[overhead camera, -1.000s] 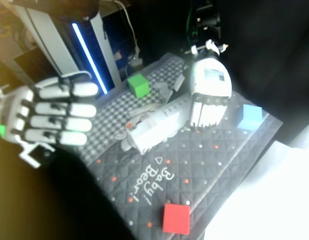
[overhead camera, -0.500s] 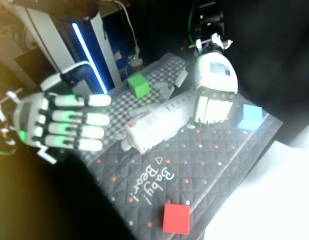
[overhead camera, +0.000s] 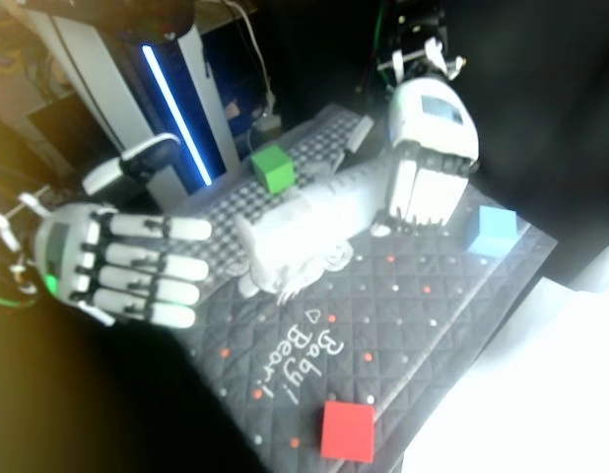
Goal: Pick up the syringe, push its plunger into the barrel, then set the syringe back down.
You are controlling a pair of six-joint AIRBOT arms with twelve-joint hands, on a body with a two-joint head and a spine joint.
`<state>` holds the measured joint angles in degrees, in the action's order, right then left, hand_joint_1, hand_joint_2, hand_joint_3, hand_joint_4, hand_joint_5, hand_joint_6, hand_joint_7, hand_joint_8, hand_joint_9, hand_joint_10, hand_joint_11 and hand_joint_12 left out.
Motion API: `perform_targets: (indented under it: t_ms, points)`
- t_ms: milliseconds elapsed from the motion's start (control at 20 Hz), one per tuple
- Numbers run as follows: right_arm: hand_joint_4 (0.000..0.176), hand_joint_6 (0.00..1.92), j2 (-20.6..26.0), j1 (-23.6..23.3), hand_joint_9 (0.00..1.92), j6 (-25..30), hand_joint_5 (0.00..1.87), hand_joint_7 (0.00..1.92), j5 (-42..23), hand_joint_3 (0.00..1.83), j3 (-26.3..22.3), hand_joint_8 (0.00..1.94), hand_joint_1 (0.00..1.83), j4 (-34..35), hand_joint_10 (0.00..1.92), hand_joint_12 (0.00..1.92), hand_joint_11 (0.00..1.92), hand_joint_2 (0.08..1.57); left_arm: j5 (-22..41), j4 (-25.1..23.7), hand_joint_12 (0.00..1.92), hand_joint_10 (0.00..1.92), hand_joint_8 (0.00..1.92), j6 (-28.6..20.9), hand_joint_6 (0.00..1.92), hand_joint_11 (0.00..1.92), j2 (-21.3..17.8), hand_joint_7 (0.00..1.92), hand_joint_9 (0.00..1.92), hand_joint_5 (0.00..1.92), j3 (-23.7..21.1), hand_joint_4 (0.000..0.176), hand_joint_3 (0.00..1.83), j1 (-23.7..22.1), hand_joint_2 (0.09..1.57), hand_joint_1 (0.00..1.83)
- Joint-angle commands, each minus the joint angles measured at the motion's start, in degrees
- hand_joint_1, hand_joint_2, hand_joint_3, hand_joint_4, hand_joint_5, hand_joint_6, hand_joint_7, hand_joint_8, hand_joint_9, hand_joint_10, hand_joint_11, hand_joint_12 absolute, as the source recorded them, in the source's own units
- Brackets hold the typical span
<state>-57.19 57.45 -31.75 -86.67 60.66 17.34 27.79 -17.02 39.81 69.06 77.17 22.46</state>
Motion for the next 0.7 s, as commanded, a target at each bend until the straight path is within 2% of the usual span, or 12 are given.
perform_targets:
  t_ms: [0,50,100,150,200,250,300,350,400,500,600,650]
  points:
    - [0.101,0.01,0.08,-0.12,0.08,0.49,0.09,0.1,-7.06,0.0,0.34,0.01,0.08,0.0,0.0,0.01,0.09,0.74,9.19,1.52,1.92,1.92,1.92,-0.7,1.92,1.48,-0.12,1.34,1.46,1.05,-0.24,0.168,0.16,-1.32,1.09,1.43]
    - [0.1,0.01,-0.24,-0.1,0.07,0.55,0.08,0.1,-7.03,0.0,0.53,0.0,0.08,-0.01,0.0,0.0,0.07,0.74,9.38,1.5,1.92,1.92,1.92,-0.71,1.92,1.25,-0.08,1.32,1.37,0.99,-0.25,0.171,0.16,-1.76,1.1,1.41]
    - [0.1,0.01,-0.42,-0.1,0.07,0.72,0.08,0.1,-7.02,0.0,0.71,0.0,0.08,-0.01,0.0,0.0,0.07,0.74,9.3,1.33,1.92,1.92,1.92,-0.71,1.92,1.25,-0.07,1.32,1.37,0.99,-0.3,0.171,0.16,-1.93,1.1,1.41]
    - [0.139,0.0,-0.69,-0.1,0.05,1.04,0.06,0.08,-7.0,0.0,0.96,0.0,0.07,-0.01,0.0,0.0,0.05,0.7,9.37,1.31,1.92,1.92,1.92,-0.71,1.92,1.18,-0.06,1.31,1.34,0.99,-0.32,0.172,0.15,-2.0,1.1,1.41]
    - [0.141,0.0,-0.94,-0.1,0.04,1.39,0.04,0.08,-6.96,0.0,1.18,0.0,0.06,-0.01,0.0,0.0,0.05,0.7,9.46,1.31,1.92,1.92,1.92,-0.71,1.92,1.17,-0.06,1.28,1.31,0.97,-0.37,0.175,0.15,-2.04,1.1,1.4]
    - [0.116,0.0,-1.08,-0.1,0.04,1.57,0.03,0.07,-6.92,0.0,1.26,0.0,0.03,-0.01,0.0,0.0,0.05,0.72,9.66,1.33,1.92,1.92,1.92,-0.72,1.92,1.28,-0.06,1.24,1.31,0.96,-0.38,0.176,0.15,-2.08,1.1,1.4]
    - [0.112,0.0,-1.2,-0.1,0.03,1.61,0.03,0.07,-6.8,0.0,1.28,0.0,0.04,-0.01,0.0,0.0,0.05,0.74,9.75,1.33,1.92,1.92,1.92,-0.73,1.92,1.27,-0.06,1.23,1.3,0.95,-0.42,0.176,0.15,-2.23,1.1,1.39]
    - [0.116,0.01,-1.3,-0.1,0.05,1.62,0.05,0.08,-6.7,0.0,1.28,0.01,0.06,-0.02,0.01,0.01,0.07,0.74,9.71,1.25,1.92,1.92,1.92,-0.73,1.92,1.17,-0.07,1.2,1.25,0.94,-0.52,0.176,0.15,-2.34,1.11,1.35]
    - [0.117,0.0,-1.42,-0.1,0.01,1.62,0.03,0.05,-6.55,0.01,1.32,0.0,0.09,-0.05,0.0,0.0,0.02,0.75,9.69,1.06,1.92,1.92,1.92,-0.73,1.92,1.2,-0.11,1.19,1.25,0.93,-0.62,0.176,0.14,-2.46,1.11,1.36]
    - [0.087,0.01,-1.97,-0.1,0.04,1.8,0.04,0.07,-6.29,0.01,1.58,0.01,0.07,-0.25,0.01,0.02,0.06,0.77,9.55,0.74,1.92,1.92,1.92,-0.73,1.92,1.41,-0.09,1.27,1.38,1.0,-0.66,0.176,0.14,-2.71,1.09,1.39]
    - [0.092,0.0,-2.51,-0.11,0.03,2.29,0.04,0.07,-5.89,0.01,1.87,0.0,0.06,-0.62,0.0,0.01,0.04,0.76,9.52,0.69,1.92,1.92,1.92,-0.73,1.92,1.5,-0.07,1.32,1.44,1.03,-0.68,0.176,0.16,-2.95,1.1,1.36]
    - [0.078,0.01,-2.71,-0.11,0.04,2.39,0.05,0.08,-5.78,0.01,1.94,0.01,0.05,-0.69,0.01,0.01,0.04,0.78,9.58,0.69,1.92,1.92,1.92,-0.73,1.92,1.5,-0.06,1.32,1.45,1.0,-0.71,0.176,0.17,-3.06,1.1,1.37]
